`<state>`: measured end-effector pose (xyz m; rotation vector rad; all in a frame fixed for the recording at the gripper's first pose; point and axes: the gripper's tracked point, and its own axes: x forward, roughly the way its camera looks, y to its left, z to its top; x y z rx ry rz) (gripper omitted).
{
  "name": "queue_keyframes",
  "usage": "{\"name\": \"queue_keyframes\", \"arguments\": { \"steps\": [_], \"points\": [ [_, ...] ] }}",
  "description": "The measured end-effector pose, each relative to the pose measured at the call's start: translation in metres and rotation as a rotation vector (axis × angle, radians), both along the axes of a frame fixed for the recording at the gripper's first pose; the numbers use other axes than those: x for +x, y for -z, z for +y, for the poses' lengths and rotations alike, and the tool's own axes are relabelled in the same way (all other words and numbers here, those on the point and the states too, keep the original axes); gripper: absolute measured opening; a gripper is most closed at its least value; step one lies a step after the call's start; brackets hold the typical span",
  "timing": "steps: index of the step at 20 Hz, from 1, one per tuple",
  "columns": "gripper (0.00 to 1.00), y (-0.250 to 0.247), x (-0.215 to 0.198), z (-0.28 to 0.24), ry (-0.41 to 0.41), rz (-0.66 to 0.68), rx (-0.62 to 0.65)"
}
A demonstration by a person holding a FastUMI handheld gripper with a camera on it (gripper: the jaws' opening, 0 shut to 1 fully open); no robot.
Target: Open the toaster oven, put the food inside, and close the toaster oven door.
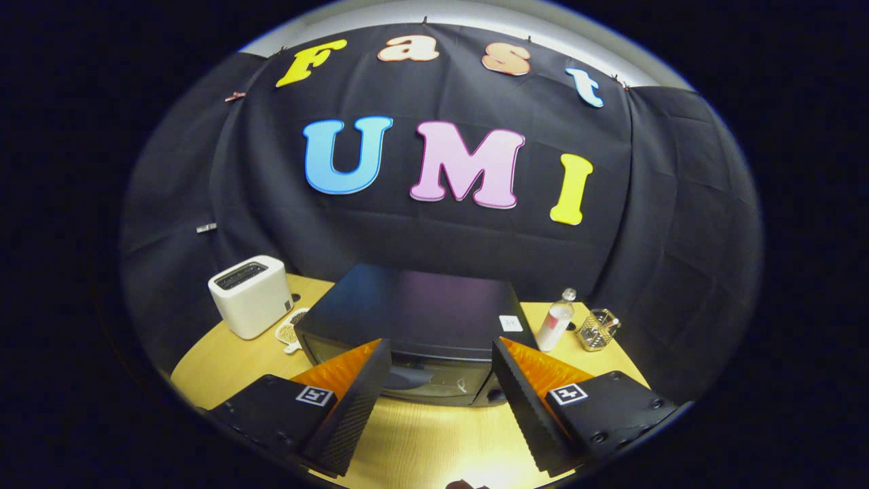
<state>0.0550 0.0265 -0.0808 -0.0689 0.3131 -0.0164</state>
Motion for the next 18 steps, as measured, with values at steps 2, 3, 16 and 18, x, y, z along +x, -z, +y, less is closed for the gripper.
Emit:
{"name": "queue_keyframes", "arguments": {
  "steps": [2,3,16,18],
  "points": [
    [0.99,-0.022,-0.008,-0.013,0.021,-0.039,0.013],
    [0.99,-0.031,-0.013,-0.019,0.03,-0.056,0.019],
    [0.99,-0.097,-0.05,-0.082,0.145,-0.168,0.037],
    [0.99,-0.098,-0.049,-0.083,0.14,-0.17,0.039]
  ]
}}
